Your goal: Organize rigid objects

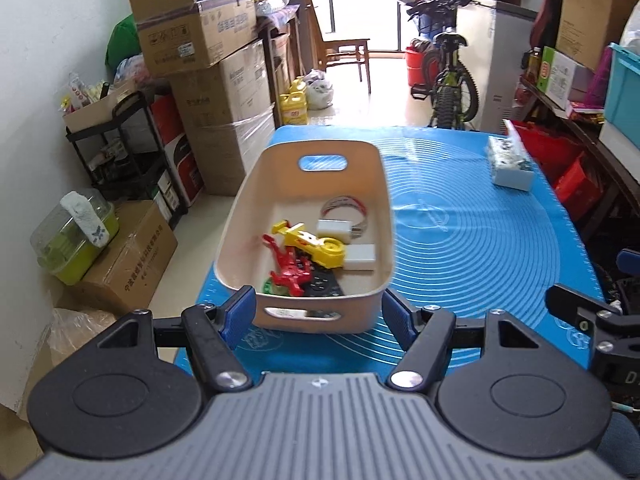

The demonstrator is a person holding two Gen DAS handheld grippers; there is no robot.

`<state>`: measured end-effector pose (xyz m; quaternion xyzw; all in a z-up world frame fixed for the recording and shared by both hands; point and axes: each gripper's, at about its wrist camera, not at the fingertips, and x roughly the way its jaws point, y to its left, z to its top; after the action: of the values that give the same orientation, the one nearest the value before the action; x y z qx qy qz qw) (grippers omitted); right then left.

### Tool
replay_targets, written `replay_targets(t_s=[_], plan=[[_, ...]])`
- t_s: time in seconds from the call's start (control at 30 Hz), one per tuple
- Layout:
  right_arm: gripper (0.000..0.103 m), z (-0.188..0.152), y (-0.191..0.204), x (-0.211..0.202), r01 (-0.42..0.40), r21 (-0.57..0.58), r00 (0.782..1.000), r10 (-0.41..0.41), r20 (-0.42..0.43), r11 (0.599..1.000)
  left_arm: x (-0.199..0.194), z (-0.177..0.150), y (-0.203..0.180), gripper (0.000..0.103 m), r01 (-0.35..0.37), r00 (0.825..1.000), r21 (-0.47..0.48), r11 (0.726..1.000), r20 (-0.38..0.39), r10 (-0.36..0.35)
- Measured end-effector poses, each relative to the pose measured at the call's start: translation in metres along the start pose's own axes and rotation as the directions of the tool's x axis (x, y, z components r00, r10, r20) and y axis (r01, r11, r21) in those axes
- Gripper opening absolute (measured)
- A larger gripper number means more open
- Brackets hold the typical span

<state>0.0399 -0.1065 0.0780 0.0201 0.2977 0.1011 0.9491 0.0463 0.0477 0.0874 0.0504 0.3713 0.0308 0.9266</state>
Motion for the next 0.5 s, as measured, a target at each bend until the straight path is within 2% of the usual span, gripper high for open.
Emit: replay_targets(t_s=[0.5], plan=[[0.1, -0.034, -0.024, -0.067, 0.034, 0.015, 0.999, -0.035, 0.03, 0.999, -0.045, -0.033, -0.04, 0.07, 0.04, 0.999, -0.009, 0.999, 0.03, -0.039]])
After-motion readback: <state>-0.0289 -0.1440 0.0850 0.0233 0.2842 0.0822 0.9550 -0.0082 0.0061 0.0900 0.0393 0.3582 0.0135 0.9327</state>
